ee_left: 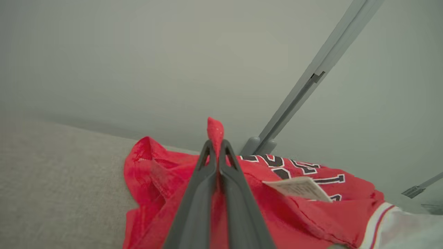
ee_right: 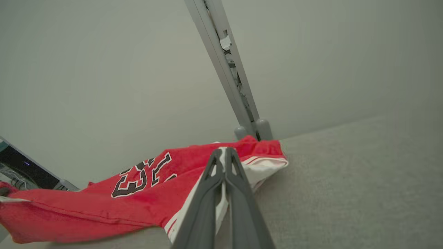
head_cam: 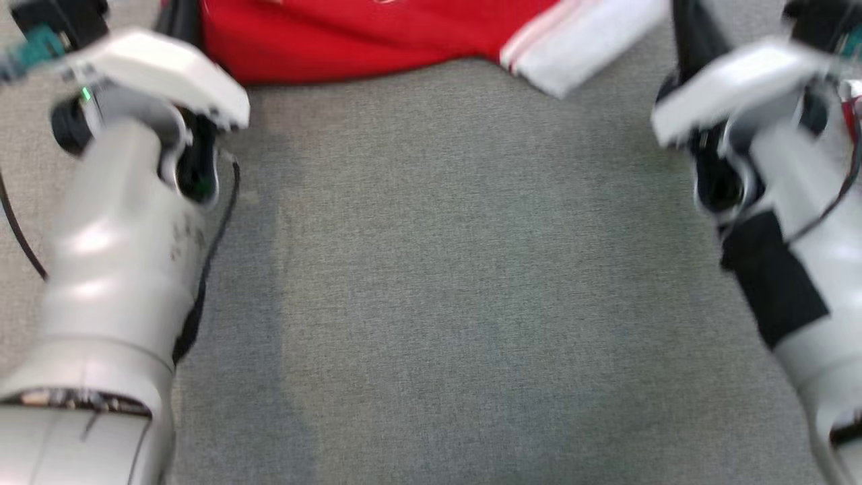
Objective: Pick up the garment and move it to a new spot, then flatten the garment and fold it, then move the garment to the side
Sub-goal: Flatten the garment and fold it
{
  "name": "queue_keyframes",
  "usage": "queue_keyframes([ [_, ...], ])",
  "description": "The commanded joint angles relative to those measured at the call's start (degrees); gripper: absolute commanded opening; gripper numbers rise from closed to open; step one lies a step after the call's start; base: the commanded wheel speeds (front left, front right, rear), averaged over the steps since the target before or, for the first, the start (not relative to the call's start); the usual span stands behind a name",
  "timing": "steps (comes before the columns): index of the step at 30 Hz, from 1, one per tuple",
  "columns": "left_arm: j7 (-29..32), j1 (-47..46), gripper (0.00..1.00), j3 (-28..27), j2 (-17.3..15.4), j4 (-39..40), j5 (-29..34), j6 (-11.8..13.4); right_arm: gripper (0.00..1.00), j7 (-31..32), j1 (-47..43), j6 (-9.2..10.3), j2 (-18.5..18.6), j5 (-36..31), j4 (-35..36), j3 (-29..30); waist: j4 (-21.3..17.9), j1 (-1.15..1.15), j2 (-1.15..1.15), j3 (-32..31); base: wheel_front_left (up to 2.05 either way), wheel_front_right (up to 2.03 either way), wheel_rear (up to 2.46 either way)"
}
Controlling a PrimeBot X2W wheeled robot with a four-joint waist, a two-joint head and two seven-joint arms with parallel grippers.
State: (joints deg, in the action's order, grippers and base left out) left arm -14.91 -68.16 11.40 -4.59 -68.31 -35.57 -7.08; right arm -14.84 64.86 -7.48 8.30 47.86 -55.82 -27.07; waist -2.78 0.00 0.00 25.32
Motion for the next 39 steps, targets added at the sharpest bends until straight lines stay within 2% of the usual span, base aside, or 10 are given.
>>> queue_keyframes([
  [1, -0.33, 2.26, 0.00, -0.82, -0.49, 1.51, -0.28, -0.33, 0.00, -0.44, -3.02, -0.04, 0.61, 1.72, 1.82, -0.08, 0.38, 0.00, 0.00, 0.23, 0.00, 0.00, 0.00],
  [7, -0.31, 17.04, 0.00, -5.05, 0.07, 11.51, 1.60, -0.40, 0.00, -0.38, -20.54, -0.04, 3.84, 4.46, 13.84, -0.56, 0.05, 0.00, 0.00, -1.30, 0.00, 0.00, 0.00],
  [11, -0.32, 27.00, 0.00, -8.10, 0.53, 20.37, 4.39, -0.38, 0.00, -0.38, -31.29, -0.03, 6.10, 3.33, 23.46, 2.67, -0.03, 0.00, 0.00, -3.08, 0.00, 0.00, 0.00],
  [22, -0.32, 51.76, 0.00, -10.94, 0.88, 43.67, 10.88, -0.31, 0.00, -0.38, -60.82, -0.03, 6.78, -2.05, 47.52, 12.14, 0.29, 0.00, 0.00, -10.44, 0.00, 0.00, 0.00],
  [27, 0.74, 62.63, 0.00, -11.81, 0.65, 54.25, 11.77, 2.02, 0.00, 0.66, -72.29, -0.03, 5.97, -4.82, 55.76, 14.32, -0.09, 0.00, 0.00, -13.60, 0.00, 0.00, 0.00],
  [31, 4.38, 70.86, 0.00, -12.00, 0.54, 63.46, 12.21, 4.98, 0.00, 4.75, -80.16, -0.04, 4.54, -7.34, 62.37, 17.21, -0.27, 0.00, 0.00, -15.74, 0.00, 0.00, 0.00],
  [39, 11.04, 82.03, 0.00, -10.61, 0.82, 76.87, 13.44, 9.90, 0.00, 13.03, -89.26, -0.04, 0.57, -10.89, 72.06, 21.98, 0.01, 0.00, 0.00, -18.19, 0.00, 0.00, 0.00],
])
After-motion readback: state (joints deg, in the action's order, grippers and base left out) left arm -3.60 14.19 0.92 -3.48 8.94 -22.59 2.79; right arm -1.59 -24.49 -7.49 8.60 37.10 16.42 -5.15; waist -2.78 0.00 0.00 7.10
